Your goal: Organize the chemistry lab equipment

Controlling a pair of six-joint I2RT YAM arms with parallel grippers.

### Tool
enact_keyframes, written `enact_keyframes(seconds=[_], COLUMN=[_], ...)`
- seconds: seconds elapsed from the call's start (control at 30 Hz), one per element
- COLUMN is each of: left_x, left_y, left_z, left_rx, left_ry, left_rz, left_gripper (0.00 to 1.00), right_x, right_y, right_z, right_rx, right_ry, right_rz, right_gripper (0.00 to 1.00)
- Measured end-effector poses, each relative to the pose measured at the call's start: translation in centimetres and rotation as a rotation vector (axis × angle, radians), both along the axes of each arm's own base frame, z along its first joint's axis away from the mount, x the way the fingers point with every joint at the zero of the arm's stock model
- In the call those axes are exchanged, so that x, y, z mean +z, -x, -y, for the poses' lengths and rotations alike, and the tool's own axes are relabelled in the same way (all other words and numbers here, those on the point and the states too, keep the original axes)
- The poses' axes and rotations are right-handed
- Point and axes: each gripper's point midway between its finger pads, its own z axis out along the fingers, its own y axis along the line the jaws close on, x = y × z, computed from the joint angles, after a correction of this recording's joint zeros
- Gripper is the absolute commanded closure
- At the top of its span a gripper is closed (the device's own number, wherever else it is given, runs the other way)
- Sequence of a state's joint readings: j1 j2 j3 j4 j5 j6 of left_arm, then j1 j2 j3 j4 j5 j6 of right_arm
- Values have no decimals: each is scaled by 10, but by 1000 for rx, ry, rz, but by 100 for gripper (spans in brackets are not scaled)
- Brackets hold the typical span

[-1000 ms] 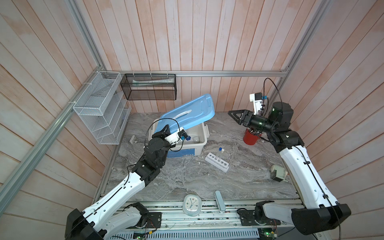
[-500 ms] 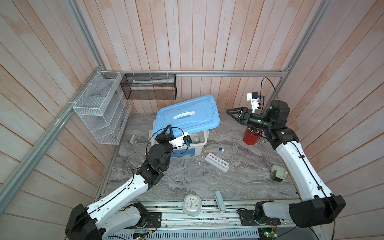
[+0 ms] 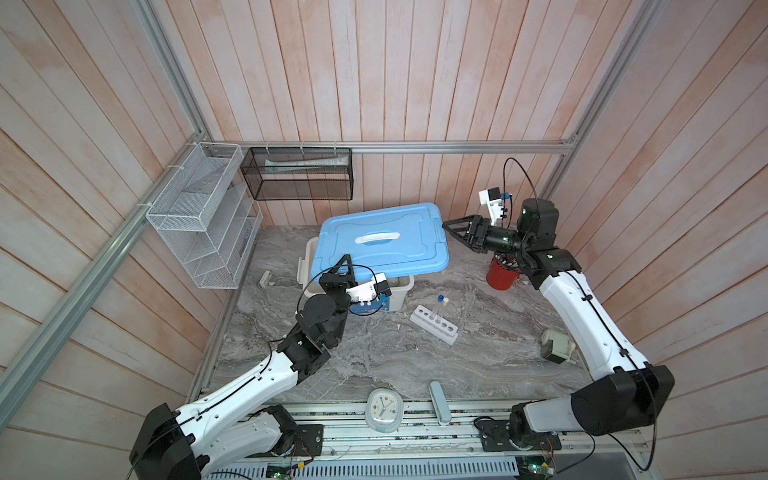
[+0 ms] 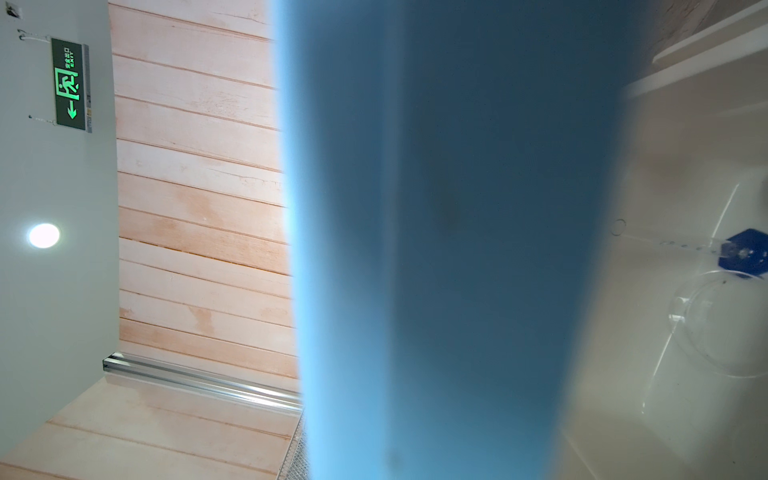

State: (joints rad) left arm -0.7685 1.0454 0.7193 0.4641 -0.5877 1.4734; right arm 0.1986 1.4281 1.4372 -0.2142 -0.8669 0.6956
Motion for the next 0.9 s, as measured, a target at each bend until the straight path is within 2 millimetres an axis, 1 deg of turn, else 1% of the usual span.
enact_keyframes(seconds=[0.1,0.17,0.33,0.47,0.53,0.63,0.73,0.9], left_x=[-3,-6,-11,-11,-10,-11,-12,-16], left_y=[2,2,2,2,2,2,2,2], left_z=[3,5,9,9,9,9,9,9], left_rx=[-8,-14,-22,-19,-18,-18,-18,-18], left_ry=[-8,-13,-23,-22,-20,-21,-25,-37], left_rz=[-3,-8,-18,-18,-17,-17,-19,-32], left_gripper=[98,98,98,98,98,97,95,92], right_x=[-7,-9,-11,-14,-17,-22,-26,-32], right_y=[-4,-4,2,6,7,7,6,2], right_z=[-3,-6,-19,-26,-27,-28,-28,-27], right_rx=[6,12,46,64,68,69,65,55], right_ry=[3,3,2,0,1,3,-4,-40], right_rz=[-19,-26,-35,-44,-49,-59,-70,-94], right_gripper=[24,27,36,41,44,52,56,66])
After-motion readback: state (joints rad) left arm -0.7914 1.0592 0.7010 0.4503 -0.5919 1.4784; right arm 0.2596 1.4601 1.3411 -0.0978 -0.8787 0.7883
